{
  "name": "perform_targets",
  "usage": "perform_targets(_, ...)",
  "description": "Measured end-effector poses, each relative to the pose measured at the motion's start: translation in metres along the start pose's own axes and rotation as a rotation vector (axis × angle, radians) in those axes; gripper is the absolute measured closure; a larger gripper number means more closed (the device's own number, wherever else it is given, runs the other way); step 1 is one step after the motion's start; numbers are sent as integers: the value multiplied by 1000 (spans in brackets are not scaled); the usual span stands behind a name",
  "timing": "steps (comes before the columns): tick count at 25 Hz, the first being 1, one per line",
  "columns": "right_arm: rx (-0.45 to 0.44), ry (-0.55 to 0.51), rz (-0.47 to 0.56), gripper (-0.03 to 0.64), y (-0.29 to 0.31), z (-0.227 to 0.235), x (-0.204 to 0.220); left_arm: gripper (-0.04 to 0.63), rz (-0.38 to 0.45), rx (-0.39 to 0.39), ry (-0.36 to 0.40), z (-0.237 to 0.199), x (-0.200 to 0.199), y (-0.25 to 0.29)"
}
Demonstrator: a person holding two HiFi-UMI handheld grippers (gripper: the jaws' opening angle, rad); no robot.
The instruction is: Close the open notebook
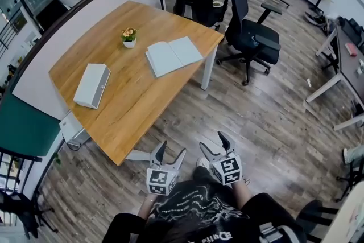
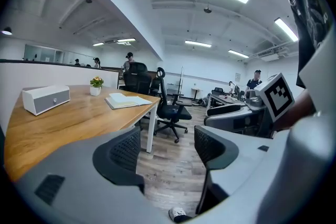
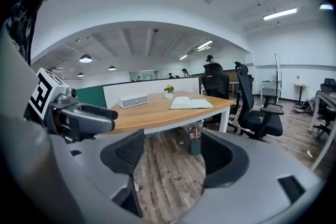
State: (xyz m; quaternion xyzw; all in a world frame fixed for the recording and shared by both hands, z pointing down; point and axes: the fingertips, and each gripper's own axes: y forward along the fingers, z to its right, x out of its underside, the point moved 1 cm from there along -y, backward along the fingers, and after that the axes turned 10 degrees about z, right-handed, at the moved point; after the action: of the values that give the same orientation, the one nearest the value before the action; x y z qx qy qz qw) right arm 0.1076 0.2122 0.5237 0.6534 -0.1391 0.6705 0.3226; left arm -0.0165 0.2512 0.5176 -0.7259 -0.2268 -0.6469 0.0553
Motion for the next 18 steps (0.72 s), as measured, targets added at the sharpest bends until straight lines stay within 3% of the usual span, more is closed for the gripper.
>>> perform_targets(11,-42,-27,-12,293,27,81,-9,265,34,-46,-24,17,-15,96)
perform_targets(18,-29,-17,-27,293,36,107,-7,265,24,-35,-23,23,-14,126)
